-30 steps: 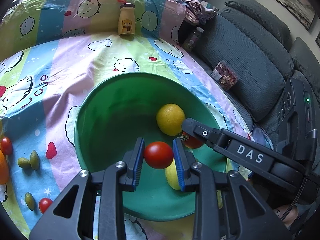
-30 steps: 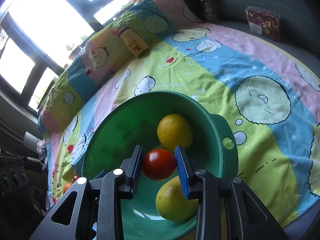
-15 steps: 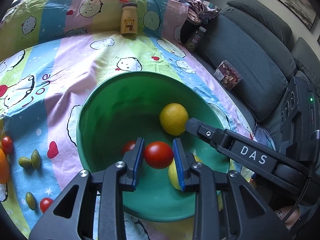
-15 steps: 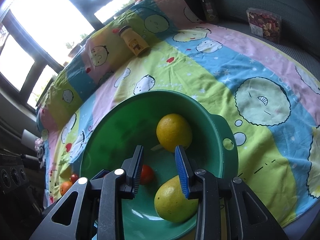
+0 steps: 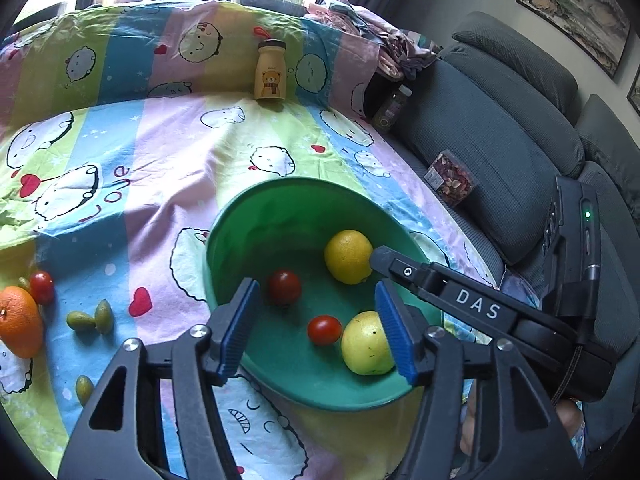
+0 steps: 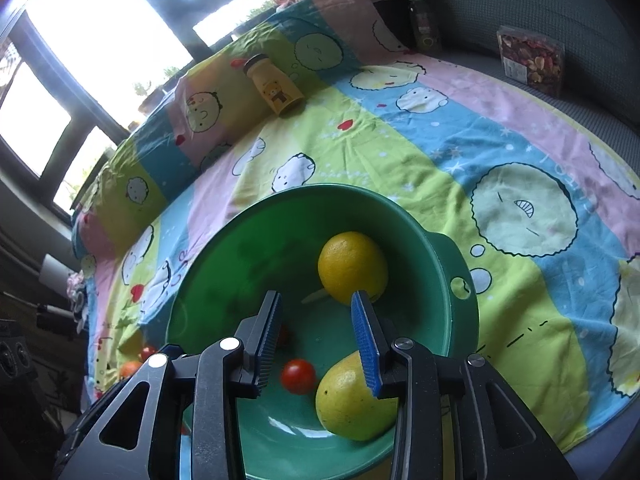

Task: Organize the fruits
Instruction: 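Withdraw the right gripper from the basin back to the fruit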

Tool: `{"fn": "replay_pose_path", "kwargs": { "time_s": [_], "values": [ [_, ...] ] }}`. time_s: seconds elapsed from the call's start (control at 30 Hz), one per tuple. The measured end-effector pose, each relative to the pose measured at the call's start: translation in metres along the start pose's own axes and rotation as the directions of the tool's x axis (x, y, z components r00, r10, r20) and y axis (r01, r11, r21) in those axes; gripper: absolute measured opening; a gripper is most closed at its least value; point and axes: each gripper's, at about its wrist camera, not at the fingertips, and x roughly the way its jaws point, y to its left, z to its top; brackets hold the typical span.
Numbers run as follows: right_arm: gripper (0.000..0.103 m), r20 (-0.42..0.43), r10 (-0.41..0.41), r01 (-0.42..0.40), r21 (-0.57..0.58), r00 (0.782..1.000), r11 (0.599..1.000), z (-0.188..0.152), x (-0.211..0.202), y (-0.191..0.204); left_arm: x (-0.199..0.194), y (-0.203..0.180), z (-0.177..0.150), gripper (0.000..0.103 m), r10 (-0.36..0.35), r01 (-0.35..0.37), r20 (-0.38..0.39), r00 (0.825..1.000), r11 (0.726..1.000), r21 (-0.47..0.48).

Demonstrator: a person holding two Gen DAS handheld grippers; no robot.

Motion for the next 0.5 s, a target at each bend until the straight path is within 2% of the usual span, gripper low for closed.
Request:
{"fn": "replay_pose_path", "kwargs": {
  "time_s": [0.17, 0.33, 0.5],
  "values": [
    [0.051, 0.012, 0.025, -0.025, -0.027, 1.000, 0.999, -0.002, -0.005, 0.013, -0.035, 0.019, 0.000, 0.071, 0.031, -0.029, 0.058, 0.998, 0.999, -0.041],
    [0.063, 0.015, 0.091, -0.090, -0.065, 0.996, 0.994, -0.005, -0.008, 0.031, -0.070, 0.046, -0.006, 0.078, 0.133, -0.126, 0.111, 0.985, 0.990, -0.068],
    [0.064, 0.009, 0.145, -0.143, -0.104, 0.989, 0.984, -0.010, -0.010, 0.051, -0.090, 0.083, -0.021, 0.080, 0.224, -0.213, 0.098, 0.970, 0.971, -0.108]
  ]
}}
